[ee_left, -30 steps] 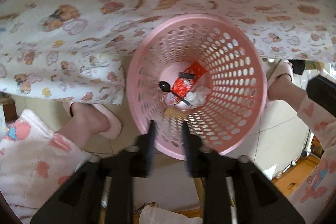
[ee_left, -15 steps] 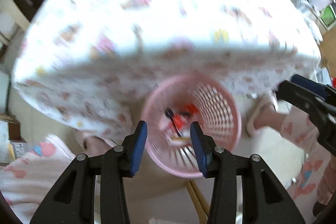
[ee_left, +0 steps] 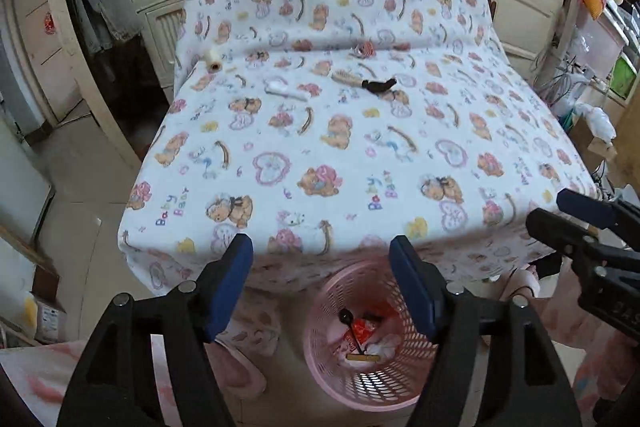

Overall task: Collect trash
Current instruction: 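Move both tools back up over the chair seat, then grasp the black hair tie with the right tool while the left tool reaches the white plastic piece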

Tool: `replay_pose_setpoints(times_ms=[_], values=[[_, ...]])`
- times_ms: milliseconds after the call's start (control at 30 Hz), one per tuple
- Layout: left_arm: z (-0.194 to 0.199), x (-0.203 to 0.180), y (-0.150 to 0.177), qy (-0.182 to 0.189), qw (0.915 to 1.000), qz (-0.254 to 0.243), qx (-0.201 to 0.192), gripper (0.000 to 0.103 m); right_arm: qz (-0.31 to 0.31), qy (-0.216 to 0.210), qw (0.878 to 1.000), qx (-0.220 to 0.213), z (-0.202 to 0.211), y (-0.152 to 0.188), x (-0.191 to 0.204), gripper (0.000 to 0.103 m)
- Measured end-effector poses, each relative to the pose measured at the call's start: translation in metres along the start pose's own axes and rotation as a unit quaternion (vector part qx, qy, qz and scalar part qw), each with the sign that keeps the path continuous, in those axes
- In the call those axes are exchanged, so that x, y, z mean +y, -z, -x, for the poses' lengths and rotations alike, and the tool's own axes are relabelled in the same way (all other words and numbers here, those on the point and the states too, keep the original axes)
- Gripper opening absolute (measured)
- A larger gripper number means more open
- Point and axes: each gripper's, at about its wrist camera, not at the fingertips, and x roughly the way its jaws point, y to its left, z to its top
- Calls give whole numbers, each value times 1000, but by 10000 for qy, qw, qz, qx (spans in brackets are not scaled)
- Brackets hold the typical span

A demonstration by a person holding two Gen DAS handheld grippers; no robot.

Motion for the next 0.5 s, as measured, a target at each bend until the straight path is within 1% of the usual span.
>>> replay_pose_setpoints(times_ms=[100, 133, 167, 200, 233, 267, 367, 500], values=[[3, 2, -4, 48, 9999, 113, -99, 76, -42, -5, 10000, 12, 0, -1, -2, 53], [4, 2, -4, 63, 9998, 139, -135, 77, -36, -48, 10000, 16, 2, -2, -2, 51], [5, 1, -4, 50, 9997, 124, -185, 77, 5, -166, 9999, 0, 4, -4, -1, 45], [9, 0, -5, -63, 9996, 60, -273, 77, 52, -246, 9997, -10, 7, -5, 0, 43], [16, -1, -4, -173, 9990, -4, -410, 77, 111, -303, 9995, -62, 10, -8, 3, 39], [22, -2, -7, -191, 9981, -57, -579, 77, 146, -306, 9994, -107, 13, -10, 4, 36], [36, -4, -19, -90, 9963, -105, -844, 77, 300, -160, 9988, -365, 26, -24, 8, 32], [53, -16, -43, -214, 9913, -422, -1228, 77, 402, -145, 9969, -666, 41, -57, 6, 30]])
